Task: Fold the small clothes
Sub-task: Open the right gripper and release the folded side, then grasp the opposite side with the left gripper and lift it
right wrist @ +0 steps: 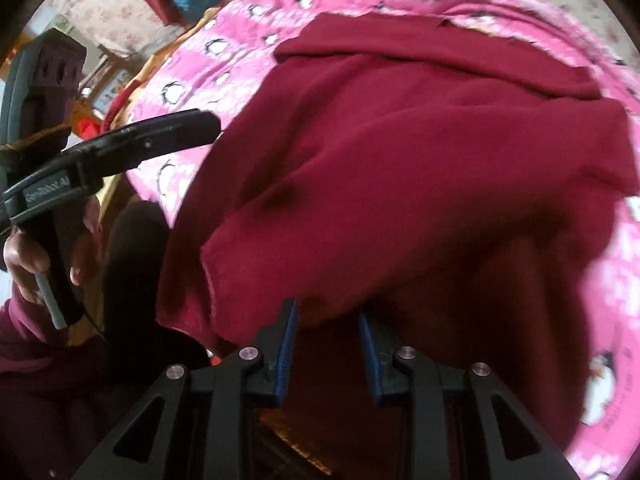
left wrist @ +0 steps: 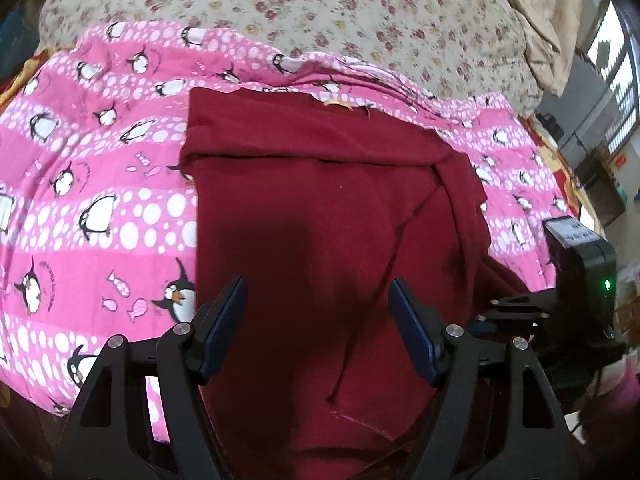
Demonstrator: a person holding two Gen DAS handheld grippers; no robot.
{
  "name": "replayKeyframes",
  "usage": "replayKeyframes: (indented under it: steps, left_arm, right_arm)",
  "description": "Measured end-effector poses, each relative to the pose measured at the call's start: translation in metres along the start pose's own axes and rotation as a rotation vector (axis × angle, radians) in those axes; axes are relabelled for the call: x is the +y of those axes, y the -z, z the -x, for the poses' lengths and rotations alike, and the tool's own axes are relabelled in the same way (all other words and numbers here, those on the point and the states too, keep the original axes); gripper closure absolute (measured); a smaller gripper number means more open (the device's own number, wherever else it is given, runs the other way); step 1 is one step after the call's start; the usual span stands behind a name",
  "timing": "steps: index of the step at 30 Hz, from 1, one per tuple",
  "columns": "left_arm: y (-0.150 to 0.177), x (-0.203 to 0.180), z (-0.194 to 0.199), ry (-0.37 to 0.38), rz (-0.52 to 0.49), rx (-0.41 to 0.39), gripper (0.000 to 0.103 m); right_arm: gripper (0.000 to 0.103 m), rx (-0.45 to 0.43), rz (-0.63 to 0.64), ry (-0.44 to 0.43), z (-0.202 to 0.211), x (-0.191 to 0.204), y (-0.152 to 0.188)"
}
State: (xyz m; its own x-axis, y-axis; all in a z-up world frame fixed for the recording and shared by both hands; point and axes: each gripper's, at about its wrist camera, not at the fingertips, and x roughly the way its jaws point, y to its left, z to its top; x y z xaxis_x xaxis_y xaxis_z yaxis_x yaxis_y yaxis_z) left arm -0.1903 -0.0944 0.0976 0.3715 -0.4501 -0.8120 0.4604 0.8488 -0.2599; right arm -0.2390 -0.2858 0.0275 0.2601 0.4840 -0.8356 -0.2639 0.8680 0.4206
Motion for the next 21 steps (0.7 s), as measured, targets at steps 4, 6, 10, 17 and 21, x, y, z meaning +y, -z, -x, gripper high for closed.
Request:
replayKeyframes:
  steps: [4, 6, 10, 17, 21]
  left_arm:
    - [-0.001, 0.016, 0.012, 0.021, 0.023, -0.022, 0.030]
    - [-0.002, 0.021, 0.015, 0.033, 0.027, -0.028, 0.030]
    - [-0.001, 0.030, 0.014, 0.078, 0.035, -0.020, 0.030]
    - [0.007, 0.022, 0.001, 0.103, -0.043, 0.033, 0.030]
    - [0.012, 0.025, -0.008, 0.104, -0.019, 0.061, 0.030]
  right_arm:
    - [0.075, -0.086, -0.028, -0.067, 0.000, 0.001, -0.029]
    - [0.075, -0.129, -0.075, -0.101, -0.002, -0.007, -0.045]
    - [0.075, -0.165, -0.166, -0.147, -0.016, -0.025, -0.075]
    - [0.075, -0.172, -0.192, -0.149, -0.028, -0.024, -0.098]
    - [0.074, -0.173, -0.185, -0.139, -0.023, -0.024, -0.095]
